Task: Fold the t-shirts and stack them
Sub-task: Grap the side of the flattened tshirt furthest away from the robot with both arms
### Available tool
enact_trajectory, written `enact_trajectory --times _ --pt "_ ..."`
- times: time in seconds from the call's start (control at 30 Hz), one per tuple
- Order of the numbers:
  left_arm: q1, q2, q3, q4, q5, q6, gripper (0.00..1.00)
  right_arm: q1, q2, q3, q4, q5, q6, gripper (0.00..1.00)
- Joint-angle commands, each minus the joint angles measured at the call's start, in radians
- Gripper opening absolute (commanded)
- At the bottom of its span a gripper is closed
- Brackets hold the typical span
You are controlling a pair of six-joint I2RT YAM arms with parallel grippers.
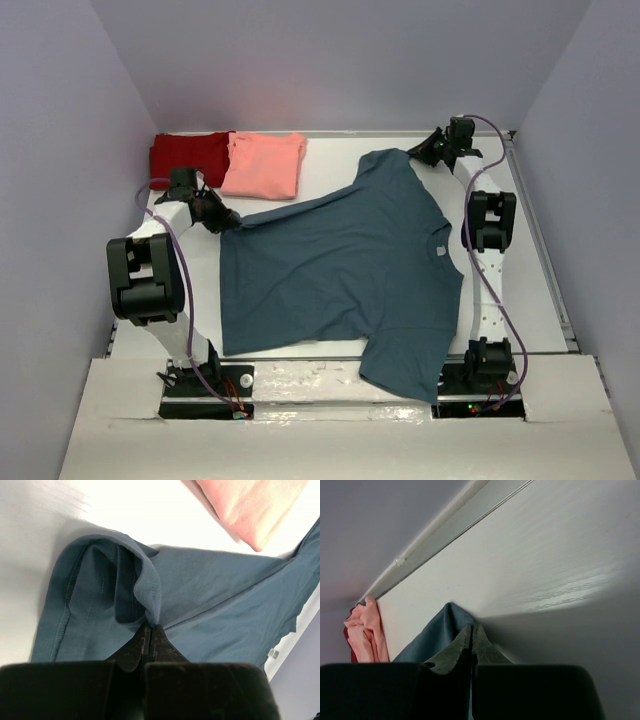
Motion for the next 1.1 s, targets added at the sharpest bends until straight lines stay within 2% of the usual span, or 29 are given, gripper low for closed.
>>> enact_trajectory --times 0.0,0.57,0.77,1.07 --pt "0.007 0.011 0.059 -0.015 0.0 0.022 0.0 -0.058 -0.091 0.039 0.018 -0.007 -0.029 0.0" --pt "0.04 0.068 0.144 -0.009 -0.003 0.056 0.0 -0.079 -0.241 -0.021 0.01 -0.18 -0.049 0.0" --pt "0.048 0.08 0.162 0.004 0.012 0.057 0.0 -0.079 -0.311 -0.107 0.009 -0.234 -0.063 0.0" --pt "0.051 0.146 0.291 0.036 0.04 0.065 0.0 -0.079 -0.41 -0.21 -0.027 -0.294 -0.103 0.0"
